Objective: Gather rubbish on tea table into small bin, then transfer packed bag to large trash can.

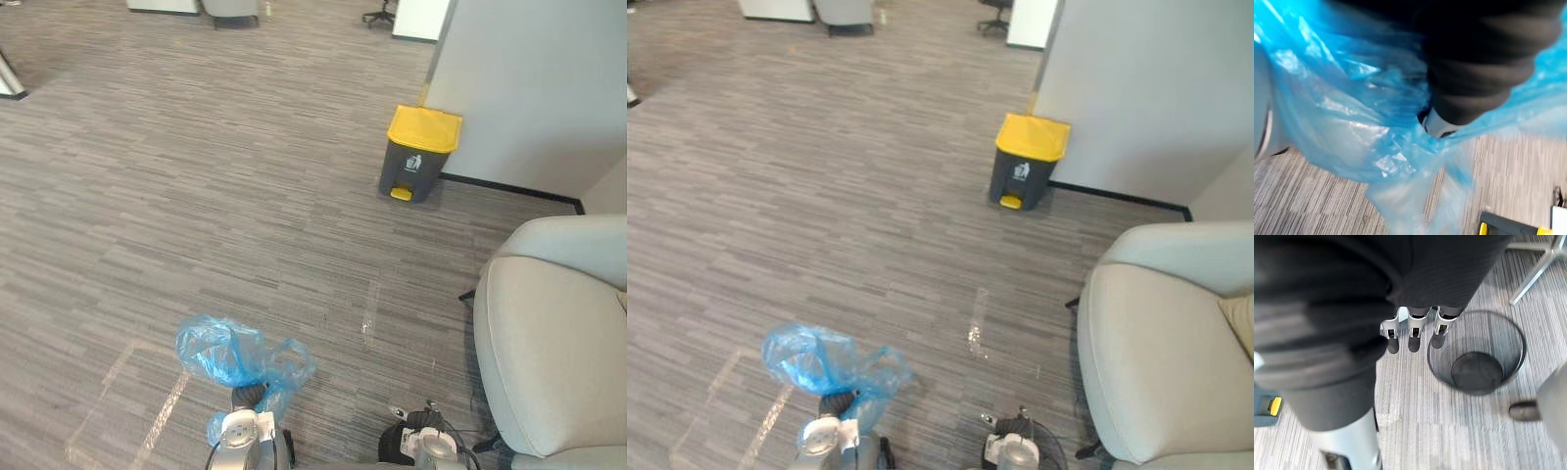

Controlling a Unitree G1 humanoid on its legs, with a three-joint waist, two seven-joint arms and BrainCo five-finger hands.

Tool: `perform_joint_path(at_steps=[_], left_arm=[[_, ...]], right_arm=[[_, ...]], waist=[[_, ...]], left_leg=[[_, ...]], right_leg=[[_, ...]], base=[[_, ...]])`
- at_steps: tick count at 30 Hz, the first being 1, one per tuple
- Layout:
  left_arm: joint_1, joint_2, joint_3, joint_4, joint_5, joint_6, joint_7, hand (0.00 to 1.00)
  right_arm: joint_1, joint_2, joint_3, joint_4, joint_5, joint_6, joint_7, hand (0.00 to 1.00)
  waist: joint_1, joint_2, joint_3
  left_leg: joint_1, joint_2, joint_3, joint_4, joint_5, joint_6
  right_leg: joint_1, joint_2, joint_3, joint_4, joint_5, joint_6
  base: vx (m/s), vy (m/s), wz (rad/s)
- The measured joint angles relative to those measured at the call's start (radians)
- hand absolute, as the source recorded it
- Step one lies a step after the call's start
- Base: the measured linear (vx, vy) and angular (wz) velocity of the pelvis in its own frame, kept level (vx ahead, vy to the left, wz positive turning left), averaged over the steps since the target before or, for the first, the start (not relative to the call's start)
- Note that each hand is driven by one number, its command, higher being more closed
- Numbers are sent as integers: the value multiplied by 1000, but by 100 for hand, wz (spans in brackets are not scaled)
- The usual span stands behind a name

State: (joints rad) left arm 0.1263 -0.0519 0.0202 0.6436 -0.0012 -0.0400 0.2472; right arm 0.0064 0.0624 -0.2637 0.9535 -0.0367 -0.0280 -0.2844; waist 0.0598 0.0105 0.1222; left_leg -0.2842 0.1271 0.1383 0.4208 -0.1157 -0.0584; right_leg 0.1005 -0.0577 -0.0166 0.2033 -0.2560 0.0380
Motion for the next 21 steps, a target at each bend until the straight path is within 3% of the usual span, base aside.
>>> perform_joint_path(at_steps=[1,3,4,6,7,8,9,11,13,14,15,16,17,19,20,21], left_arm=[[-6,5,17,4,0,2,5,100],[-10,4,20,4,0,2,5,100],[10,5,17,-8,0,3,6,100],[18,14,0,-15,0,4,6,100],[19,28,-22,-30,0,5,6,100],[15,32,-23,-33,0,6,7,100],[13,32,-24,-33,0,7,8,100],[-3,31,-37,-32,-1,5,10,100],[-8,30,-36,-29,-1,5,10,100],[-12,32,-26,-17,-2,5,12,100],[-15,36,-23,-8,-2,3,12,100],[-19,43,-19,1,-2,3,11,100],[-37,34,-10,45,-3,5,10,100],[-42,17,-9,44,-2,2,10,100],[-45,17,-14,43,-2,2,9,100],[-58,11,-19,38,-3,2,6,100]], right_arm=[[5,1,13,4,1,5,3,0],[9,3,9,2,1,7,0,0],[17,5,14,-2,-1,9,2,0],[22,7,18,-14,-1,9,2,0],[35,6,26,-41,-2,7,3,0],[42,6,21,-64,-2,5,2,0],[46,7,20,-72,-2,4,2,0],[47,6,12,-79,-5,-2,1,0],[40,5,7,-74,-6,-2,0,0],[29,1,-7,-63,-8,-2,0,0],[24,1,-7,-56,-9,-2,0,0],[16,1,-7,-39,-10,-2,0,0],[-9,-23,-10,-16,-13,0,-1,0],[-32,-34,-16,-13,-19,1,-2,0],[-28,-27,-17,-10,-32,2,-3,0],[-23,-24,-11,-15,-32,1,-5,0]], waist=[[-3,-24,-9],[7,-33,-8],[8,-36,-3],[6,-37,0],[1,-37,10],[-13,-47,14],[-19,-50,13],[-26,-56,14],[-29,-57,14],[-39,-56,14],[-43,-57,13],[-48,-66,12],[-56,-24,17],[-51,3,19],[-56,13,19],[-62,17,21]], left_leg=[[13,-31,32,-14,-24,14],[35,-39,81,-13,-63,26],[95,-42,128,-21,-105,43],[152,-44,164,-45,-126,49],[208,-59,181,-75,-142,55],[259,-70,183,-100,-153,52],[280,-72,183,-113,-159,50],[361,-74,185,-171,-173,35],[398,-74,188,-193,-174,34],[442,-74,182,-223,-186,17],[455,-78,175,-235,-189,11],[474,-95,152,-252,-193,4],[503,-69,100,-267,-194,-6],[497,-50,54,-242,-175,-15],[474,-33,18,-149,-163,-22],[398,-11,-14,52,-140,-53]], right_leg=[[-7,-37,27,2,-1,3],[-16,-62,50,35,11,12],[-53,-77,79,152,26,38],[-142,-83,90,356,54,79],[-256,-98,86,595,93,106],[-325,-100,55,718,77,84],[-348,-100,34,740,68,75],[-428,-99,-94,686,19,37],[-453,-95,-155,578,13,24],[-470,-61,-187,381,51,6],[-465,-43,-184,293,92,-3],[-457,-28,-165,199,185,-31],[-438,1,-173,211,208,-74],[-438,11,-181,239,145,-86],[-407,14,-204,247,101,-86],[-351,21,-223,220,77,-86]], base=[[309,352,-37],[280,305,-62],[217,225,-90],[218,199,-72],[248,126,-34],[310,136,-20],[294,58,-1],[342,9,11],[362,-40,15],[419,-79,16],[670,-124,25],[601,-92,19],[706,-136,11],[493,-135,10],[505,-188,41],[596,-230,43]])
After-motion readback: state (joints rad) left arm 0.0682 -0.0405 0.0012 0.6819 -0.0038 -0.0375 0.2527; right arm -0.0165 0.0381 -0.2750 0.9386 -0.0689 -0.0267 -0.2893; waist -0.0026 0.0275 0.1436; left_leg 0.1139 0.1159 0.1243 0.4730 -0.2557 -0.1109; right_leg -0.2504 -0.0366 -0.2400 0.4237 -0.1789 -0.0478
